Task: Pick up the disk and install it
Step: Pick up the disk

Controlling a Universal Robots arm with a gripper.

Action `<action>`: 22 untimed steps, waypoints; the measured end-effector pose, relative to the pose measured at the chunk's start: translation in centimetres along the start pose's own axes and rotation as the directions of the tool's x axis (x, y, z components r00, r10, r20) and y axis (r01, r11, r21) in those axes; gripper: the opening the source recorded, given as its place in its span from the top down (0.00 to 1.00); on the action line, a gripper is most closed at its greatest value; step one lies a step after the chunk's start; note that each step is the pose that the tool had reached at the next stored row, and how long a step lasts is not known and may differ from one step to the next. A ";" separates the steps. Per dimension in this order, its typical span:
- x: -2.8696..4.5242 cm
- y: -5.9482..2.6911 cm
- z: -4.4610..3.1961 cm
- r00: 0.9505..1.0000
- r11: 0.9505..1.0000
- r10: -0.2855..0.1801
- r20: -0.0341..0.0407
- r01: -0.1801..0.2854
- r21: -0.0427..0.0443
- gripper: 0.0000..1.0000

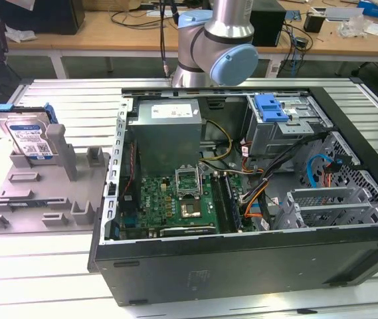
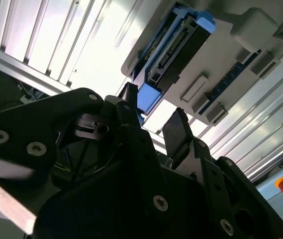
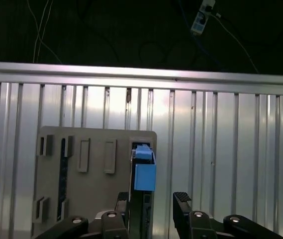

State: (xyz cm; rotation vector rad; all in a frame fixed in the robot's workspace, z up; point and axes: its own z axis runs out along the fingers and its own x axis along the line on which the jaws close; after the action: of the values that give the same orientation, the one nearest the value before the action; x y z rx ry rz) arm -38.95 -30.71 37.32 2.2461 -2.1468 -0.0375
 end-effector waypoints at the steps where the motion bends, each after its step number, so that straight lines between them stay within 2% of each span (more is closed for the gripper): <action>1: 0.00 0.07 0.07 1.000 1.000 0.000 0.000 0.000 0.007 0.52; 5: -0.01 0.37 0.32 1.000 1.000 0.000 -0.002 0.000 0.025 0.52; 7: -0.02 0.51 0.37 1.000 1.000 0.000 -0.004 0.000 0.025 0.52; 9: -0.02 0.58 0.39 1.000 1.000 0.000 -0.011 0.000 0.025 0.52; 10: -0.02 0.64 0.49 1.000 1.000 0.001 -0.024 0.000 0.024 0.52; 13: -0.03 0.76 0.71 0.999 1.000 0.001 -0.037 -0.001 0.024 0.52; 15: -0.04 0.90 1.00 0.999 1.000 0.002 -0.041 -0.001 0.024 0.52; 17: -0.04 0.97 1.25 0.999 1.000 0.002 -0.042 -0.001 0.024 0.52; 22: -0.05 0.98 1.33 0.999 1.000 0.002 -0.046 -0.001 0.024 0.52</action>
State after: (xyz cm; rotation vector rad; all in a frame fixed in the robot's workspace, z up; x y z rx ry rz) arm -39.98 -30.71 36.03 2.2353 -2.1370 0.0392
